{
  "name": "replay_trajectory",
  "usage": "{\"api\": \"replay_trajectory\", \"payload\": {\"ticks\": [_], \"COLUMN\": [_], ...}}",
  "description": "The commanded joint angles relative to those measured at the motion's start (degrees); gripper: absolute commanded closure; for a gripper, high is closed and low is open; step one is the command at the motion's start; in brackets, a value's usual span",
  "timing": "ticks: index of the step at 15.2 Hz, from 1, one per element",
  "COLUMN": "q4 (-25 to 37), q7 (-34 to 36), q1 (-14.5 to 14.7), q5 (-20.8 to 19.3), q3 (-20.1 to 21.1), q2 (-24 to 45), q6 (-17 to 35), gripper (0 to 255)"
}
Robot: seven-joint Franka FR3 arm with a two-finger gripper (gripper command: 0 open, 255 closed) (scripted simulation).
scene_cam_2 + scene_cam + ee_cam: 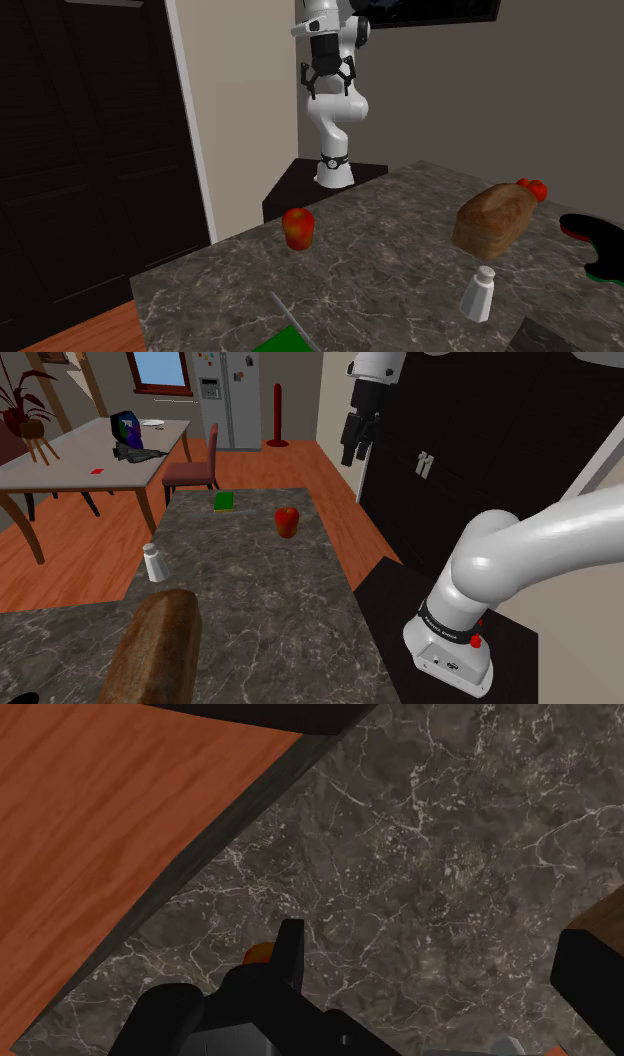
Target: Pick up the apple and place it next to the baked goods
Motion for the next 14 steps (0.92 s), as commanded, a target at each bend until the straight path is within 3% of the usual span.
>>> {"api": "replay_trajectory", "payload": {"ticks": [1, 14], "q4": [0.0, 7.16], "q7": [0.0, 1.44], "q1": [0.0, -1.02], "q5": [0.0, -2.63], "q3": [0.0, 1.33], "q2": [0.0, 27.47], "q6": [0.0, 17.14], "gripper": [0, 0]}}
